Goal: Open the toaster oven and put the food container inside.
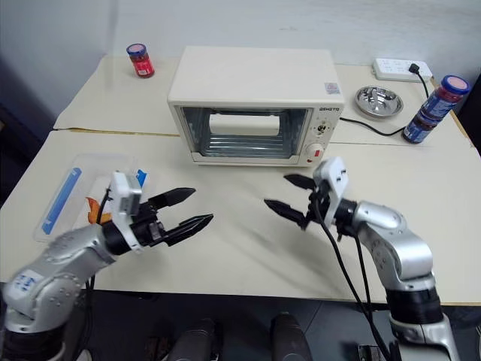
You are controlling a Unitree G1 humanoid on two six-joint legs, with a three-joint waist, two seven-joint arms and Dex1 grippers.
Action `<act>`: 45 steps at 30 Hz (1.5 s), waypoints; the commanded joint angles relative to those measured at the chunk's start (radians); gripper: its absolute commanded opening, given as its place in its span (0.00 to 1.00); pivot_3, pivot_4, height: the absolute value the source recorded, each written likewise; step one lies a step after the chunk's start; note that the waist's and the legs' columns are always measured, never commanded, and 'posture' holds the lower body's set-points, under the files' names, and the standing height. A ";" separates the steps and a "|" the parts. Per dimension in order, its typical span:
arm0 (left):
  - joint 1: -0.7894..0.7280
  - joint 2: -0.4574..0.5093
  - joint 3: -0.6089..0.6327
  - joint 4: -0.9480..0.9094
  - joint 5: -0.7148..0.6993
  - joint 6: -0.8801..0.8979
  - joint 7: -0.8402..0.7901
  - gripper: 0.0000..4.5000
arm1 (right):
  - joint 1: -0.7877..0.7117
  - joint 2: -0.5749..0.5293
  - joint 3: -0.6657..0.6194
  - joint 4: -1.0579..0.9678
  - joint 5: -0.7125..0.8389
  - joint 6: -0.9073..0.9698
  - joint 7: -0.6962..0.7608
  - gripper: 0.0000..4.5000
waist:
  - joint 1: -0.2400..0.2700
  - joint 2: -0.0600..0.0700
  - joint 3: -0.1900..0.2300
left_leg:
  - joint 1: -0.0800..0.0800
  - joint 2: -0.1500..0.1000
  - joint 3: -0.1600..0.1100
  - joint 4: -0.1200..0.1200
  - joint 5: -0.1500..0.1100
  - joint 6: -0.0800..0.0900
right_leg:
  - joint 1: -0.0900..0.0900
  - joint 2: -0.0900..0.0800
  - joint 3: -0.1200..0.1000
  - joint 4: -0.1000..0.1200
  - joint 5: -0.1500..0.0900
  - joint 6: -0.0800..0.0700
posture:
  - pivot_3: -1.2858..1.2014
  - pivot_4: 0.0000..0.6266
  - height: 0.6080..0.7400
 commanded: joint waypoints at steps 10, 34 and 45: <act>-0.176 0.227 0.160 0.148 -0.060 -0.003 -0.087 1.00 | -0.266 0.079 -0.013 0.251 -0.037 -0.096 -0.017 1.00 | -0.004 0.000 0.000 | -0.001 -0.004 0.000 -0.002 0.000 0.000 | -0.001 0.000 -0.001 0.000 0.000 0.000 | 0.52 0.24 1.00; -0.585 0.140 -0.072 0.567 0.283 -0.256 -0.103 0.07 | -0.077 0.084 0.011 -0.053 0.037 -0.030 0.020 1.00 | -0.007 0.000 0.000 | -0.003 -0.005 0.000 0.000 0.000 0.000 | -0.003 0.000 -0.002 0.001 0.000 0.000 | 0.52 0.24 1.00; -0.667 0.082 -0.215 0.741 0.445 -0.405 -0.276 0.01 | -0.033 0.096 0.018 -0.106 0.040 -0.027 -0.020 1.00 | -0.009 0.000 0.000 | -0.004 -0.005 0.000 0.000 0.000 0.000 | -0.003 0.000 -0.002 0.002 0.000 0.000 | 0.52 0.24 1.00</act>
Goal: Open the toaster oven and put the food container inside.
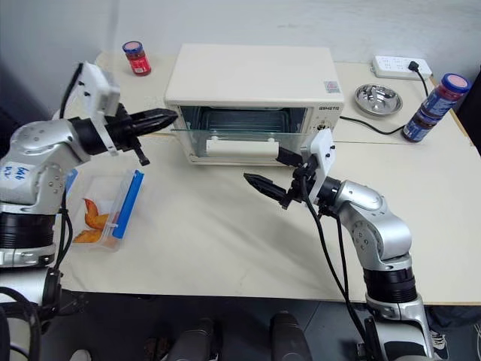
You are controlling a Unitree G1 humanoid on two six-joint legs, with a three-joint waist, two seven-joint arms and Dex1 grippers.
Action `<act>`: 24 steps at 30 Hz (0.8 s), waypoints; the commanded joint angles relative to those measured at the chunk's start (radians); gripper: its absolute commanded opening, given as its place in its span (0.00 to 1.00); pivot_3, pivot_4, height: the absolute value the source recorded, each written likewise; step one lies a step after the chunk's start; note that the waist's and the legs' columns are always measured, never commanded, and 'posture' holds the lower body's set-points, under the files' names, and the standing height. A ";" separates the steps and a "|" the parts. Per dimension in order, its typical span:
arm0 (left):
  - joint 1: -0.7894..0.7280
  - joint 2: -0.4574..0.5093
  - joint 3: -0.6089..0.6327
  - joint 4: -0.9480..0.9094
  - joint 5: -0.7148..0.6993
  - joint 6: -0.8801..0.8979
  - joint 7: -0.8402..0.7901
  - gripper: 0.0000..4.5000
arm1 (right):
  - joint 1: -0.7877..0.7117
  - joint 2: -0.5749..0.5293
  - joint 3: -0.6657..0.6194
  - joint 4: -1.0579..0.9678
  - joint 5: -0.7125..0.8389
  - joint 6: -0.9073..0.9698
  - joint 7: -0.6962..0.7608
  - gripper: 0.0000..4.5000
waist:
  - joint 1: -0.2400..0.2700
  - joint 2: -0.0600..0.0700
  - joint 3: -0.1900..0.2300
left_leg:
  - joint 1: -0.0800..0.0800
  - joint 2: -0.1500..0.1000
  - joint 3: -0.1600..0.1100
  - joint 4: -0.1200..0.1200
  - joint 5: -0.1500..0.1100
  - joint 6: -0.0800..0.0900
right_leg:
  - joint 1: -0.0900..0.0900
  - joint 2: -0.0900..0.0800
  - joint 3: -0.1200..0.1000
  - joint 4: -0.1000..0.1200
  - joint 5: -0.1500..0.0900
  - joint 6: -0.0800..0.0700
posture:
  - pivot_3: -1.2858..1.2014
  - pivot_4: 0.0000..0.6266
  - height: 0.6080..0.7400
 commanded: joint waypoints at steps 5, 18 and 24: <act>-0.054 -0.037 -0.016 0.053 0.062 -0.074 -0.072 0.01 | 0.045 -0.008 -0.025 -0.107 0.031 0.010 -0.041 1.00 | 0.006 0.000 0.000 | 0.000 0.000 0.000 0.000 0.000 0.000 | 0.000 0.000 0.000 0.000 0.000 0.000 | 0.52 0.24 1.00; 0.105 -0.084 -0.079 -0.114 0.099 -0.058 -0.114 0.01 | 0.344 -0.328 -0.335 -0.281 0.161 0.112 0.034 1.00 | 0.013 0.000 0.000 | -0.001 -0.001 -0.002 0.001 -0.002 0.003 | 0.002 -0.002 0.000 -0.001 0.000 0.001 | 0.52 0.24 1.00; 0.123 -0.092 -0.145 -0.092 0.213 -0.058 -0.065 0.01 | 0.356 -0.385 -0.435 -0.343 0.319 0.187 0.011 1.00 | 0.011 -0.001 0.001 | 0.002 0.000 0.000 0.002 0.001 0.003 | 0.004 0.000 0.001 -0.003 0.001 0.001 | 0.52 0.24 1.00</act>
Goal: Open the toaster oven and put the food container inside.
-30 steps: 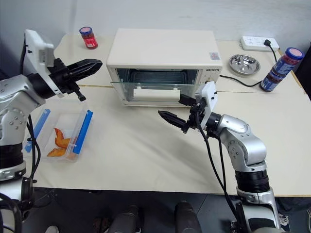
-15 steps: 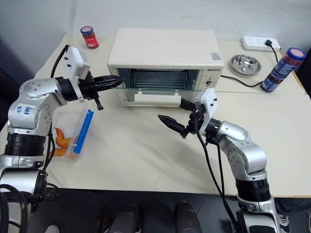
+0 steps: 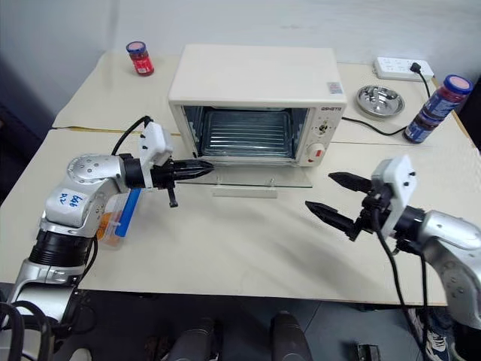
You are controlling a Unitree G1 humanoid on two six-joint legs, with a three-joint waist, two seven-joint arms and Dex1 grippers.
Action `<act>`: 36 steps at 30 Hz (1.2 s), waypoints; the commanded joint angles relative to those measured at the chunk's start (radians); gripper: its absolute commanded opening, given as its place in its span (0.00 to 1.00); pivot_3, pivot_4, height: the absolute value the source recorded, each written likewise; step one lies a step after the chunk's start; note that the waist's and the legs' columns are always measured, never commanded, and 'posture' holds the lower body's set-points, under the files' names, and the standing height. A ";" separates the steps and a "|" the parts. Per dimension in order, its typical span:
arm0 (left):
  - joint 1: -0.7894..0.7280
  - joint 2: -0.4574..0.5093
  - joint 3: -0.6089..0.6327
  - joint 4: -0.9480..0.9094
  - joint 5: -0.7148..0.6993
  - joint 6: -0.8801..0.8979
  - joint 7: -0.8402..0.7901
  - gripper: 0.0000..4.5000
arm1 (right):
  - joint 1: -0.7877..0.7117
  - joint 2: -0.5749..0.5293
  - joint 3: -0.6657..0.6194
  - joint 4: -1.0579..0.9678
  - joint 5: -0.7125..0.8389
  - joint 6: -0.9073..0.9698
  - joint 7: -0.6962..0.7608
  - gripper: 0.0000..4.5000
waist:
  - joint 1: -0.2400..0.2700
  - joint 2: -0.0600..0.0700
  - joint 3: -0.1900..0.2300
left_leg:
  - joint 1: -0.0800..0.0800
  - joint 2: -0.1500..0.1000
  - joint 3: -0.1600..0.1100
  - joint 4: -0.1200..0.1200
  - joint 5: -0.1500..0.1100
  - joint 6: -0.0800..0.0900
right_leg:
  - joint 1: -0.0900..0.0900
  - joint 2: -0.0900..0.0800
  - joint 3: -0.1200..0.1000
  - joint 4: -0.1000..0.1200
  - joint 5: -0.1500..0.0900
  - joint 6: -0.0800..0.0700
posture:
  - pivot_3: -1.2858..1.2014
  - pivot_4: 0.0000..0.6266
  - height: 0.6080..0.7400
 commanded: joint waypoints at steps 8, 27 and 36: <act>0.017 0.004 -0.164 0.036 0.241 -0.078 0.034 0.01 | -0.060 0.013 -0.002 -0.087 0.135 0.026 -0.122 1.00 | 0.006 0.000 0.000 | -0.001 -0.001 -0.001 -0.001 0.001 0.001 | -0.001 -0.001 0.000 0.000 0.000 0.001 | 0.52 0.24 1.00; 0.000 -0.224 0.734 -0.749 -0.310 1.060 0.519 0.01 | -0.289 -0.018 0.203 0.085 0.103 -0.004 0.083 1.00 | 0.001 0.000 0.000 | -0.003 0.003 -0.003 0.000 0.001 0.001 | 0.000 -0.002 0.000 0.001 0.001 0.002 | 0.52 0.24 1.00; 0.357 -0.656 1.265 -1.087 -0.844 0.963 1.094 0.01 | -0.477 0.056 0.381 0.302 -0.019 -0.081 0.243 1.00 | -0.007 -0.004 0.001 | -0.001 0.003 -0.003 -0.001 0.000 0.000 | 0.000 -0.003 0.000 0.000 0.001 0.003 | 0.52 0.24 1.00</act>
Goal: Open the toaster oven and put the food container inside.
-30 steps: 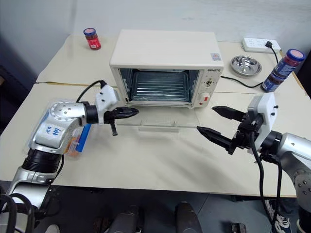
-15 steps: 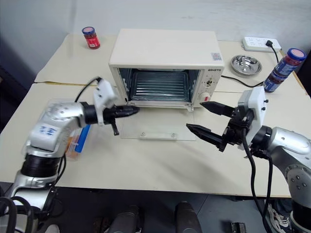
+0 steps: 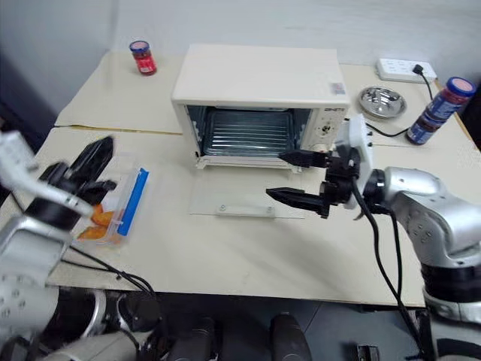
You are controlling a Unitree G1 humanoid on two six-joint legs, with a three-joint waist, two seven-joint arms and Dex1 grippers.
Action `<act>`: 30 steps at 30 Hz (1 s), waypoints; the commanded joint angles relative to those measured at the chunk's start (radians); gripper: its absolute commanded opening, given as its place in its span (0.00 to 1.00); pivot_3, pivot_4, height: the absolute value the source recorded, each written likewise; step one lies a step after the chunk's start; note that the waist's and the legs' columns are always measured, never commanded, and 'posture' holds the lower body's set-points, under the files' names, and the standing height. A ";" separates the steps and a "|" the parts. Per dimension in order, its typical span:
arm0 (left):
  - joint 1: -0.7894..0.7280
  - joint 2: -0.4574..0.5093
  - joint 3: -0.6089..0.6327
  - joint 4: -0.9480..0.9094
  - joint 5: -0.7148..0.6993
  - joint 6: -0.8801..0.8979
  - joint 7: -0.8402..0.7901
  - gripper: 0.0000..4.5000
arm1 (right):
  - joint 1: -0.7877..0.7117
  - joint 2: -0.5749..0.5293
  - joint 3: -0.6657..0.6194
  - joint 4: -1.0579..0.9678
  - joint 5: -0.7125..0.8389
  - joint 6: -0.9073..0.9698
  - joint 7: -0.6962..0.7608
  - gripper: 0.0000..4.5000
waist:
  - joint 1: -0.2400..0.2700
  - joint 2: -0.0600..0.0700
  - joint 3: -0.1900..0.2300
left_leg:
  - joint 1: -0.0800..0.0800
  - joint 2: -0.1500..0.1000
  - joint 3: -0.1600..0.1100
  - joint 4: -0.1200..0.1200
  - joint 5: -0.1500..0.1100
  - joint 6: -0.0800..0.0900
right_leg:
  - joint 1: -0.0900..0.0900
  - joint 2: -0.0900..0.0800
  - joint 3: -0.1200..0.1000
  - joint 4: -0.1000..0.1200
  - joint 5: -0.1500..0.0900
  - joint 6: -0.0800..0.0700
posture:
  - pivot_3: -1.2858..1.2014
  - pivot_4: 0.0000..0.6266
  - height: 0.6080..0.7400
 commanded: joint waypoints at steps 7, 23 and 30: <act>0.668 0.046 -0.099 -0.042 -0.784 -0.693 0.809 0.01 | -0.092 0.069 0.063 0.085 -0.066 -0.046 0.091 1.00 | 0.023 -0.002 0.000 | 0.001 0.001 -0.005 0.004 -0.001 -0.002 | 0.002 -0.003 0.001 -0.003 0.001 -0.002 | 0.52 0.24 1.00; 0.815 0.230 -0.469 0.039 -0.780 -1.195 1.125 0.74 | -0.024 0.060 0.008 -0.029 -0.026 0.021 0.044 1.00 | 0.029 -0.002 0.000 | 0.000 -0.004 -0.002 0.000 0.000 0.000 | 0.002 0.002 0.000 -0.011 0.003 -0.005 | 0.52 0.24 1.00; 0.816 0.267 -0.567 0.076 -0.778 -1.267 1.181 0.99 | 0.023 0.065 -0.020 -0.078 -0.009 0.039 0.003 1.00 | 0.030 -0.002 0.000 | 0.000 -0.004 -0.002 0.000 0.000 0.000 | 0.002 0.003 0.000 -0.012 0.003 -0.005 | 0.52 0.24 1.00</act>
